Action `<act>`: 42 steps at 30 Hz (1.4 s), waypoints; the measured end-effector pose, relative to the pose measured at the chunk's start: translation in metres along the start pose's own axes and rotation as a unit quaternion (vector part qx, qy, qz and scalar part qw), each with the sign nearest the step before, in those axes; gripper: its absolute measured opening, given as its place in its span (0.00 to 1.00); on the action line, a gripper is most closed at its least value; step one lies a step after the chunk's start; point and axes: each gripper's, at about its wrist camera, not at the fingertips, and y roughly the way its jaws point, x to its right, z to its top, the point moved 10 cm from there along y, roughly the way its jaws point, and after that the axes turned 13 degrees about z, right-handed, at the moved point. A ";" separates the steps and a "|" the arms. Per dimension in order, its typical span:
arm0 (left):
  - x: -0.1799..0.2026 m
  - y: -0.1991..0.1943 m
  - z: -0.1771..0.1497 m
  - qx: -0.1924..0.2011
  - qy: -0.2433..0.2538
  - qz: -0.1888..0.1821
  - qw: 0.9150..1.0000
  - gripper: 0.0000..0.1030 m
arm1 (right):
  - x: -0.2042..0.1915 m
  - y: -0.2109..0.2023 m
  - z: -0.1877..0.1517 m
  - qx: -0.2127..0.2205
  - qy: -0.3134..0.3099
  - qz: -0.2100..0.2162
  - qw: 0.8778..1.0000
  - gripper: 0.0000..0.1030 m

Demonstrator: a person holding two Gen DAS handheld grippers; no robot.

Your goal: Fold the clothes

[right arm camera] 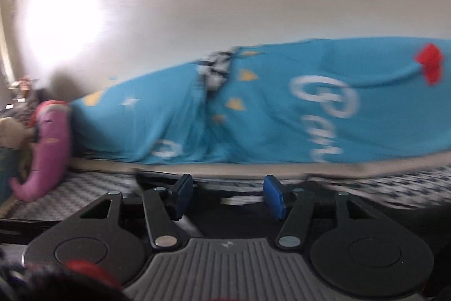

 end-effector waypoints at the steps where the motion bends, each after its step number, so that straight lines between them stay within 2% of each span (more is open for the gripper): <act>1: 0.001 0.001 -0.001 -0.002 0.002 -0.001 1.000 1.00 | 0.013 -0.002 -0.001 -0.001 0.002 -0.016 1.000 0.55; 7: 0.008 0.006 -0.008 -0.020 0.005 -0.013 1.000 1.00 | 0.071 -0.003 -0.007 -0.011 -0.001 -0.091 0.996 0.55; 9: 0.010 0.008 -0.010 -0.022 0.009 -0.013 1.000 1.00 | 0.081 0.000 -0.009 -0.014 -0.007 -0.102 0.995 0.54; 19: 0.019 0.017 -0.018 -0.033 0.027 -0.013 0.999 1.00 | 0.095 0.028 -0.004 -0.016 -0.020 -0.109 0.994 0.54; 25: 0.025 0.022 -0.023 -0.040 0.038 -0.012 0.998 1.00 | 0.096 0.047 -0.017 -0.044 -0.039 -0.116 0.991 0.54; 26: 0.026 0.022 -0.024 -0.039 0.041 -0.012 0.998 1.00 | 0.096 0.048 -0.018 -0.045 -0.045 -0.116 0.991 0.50; 27: 0.027 0.022 -0.024 -0.038 0.043 -0.011 0.998 1.00 | 0.095 0.050 -0.019 -0.045 -0.052 -0.116 0.991 0.36; 28: 0.028 0.023 -0.025 -0.038 0.045 -0.011 0.998 1.00 | 0.095 0.051 -0.019 -0.046 -0.061 -0.117 0.990 0.29; 29: 0.028 0.023 -0.026 -0.038 0.047 -0.011 0.998 1.00 | 0.094 0.053 -0.019 -0.047 -0.067 -0.116 0.990 0.14; 32: 0.031 0.024 -0.027 -0.038 0.053 -0.010 0.998 1.00 | 0.096 0.053 -0.016 -0.038 -0.074 -0.118 0.990 0.09; 36: 0.033 0.024 -0.028 -0.038 0.055 -0.008 0.998 1.00 | 0.102 0.041 0.007 0.042 -0.040 -0.133 0.989 0.09; 40: 0.032 0.024 -0.027 -0.037 0.054 -0.007 0.998 1.00 | 0.095 0.043 0.012 0.034 -0.034 -0.135 0.990 0.12; 42: 0.032 0.023 -0.026 -0.036 0.053 -0.006 0.998 1.00 | 0.093 0.041 0.012 0.028 -0.029 -0.136 0.990 0.25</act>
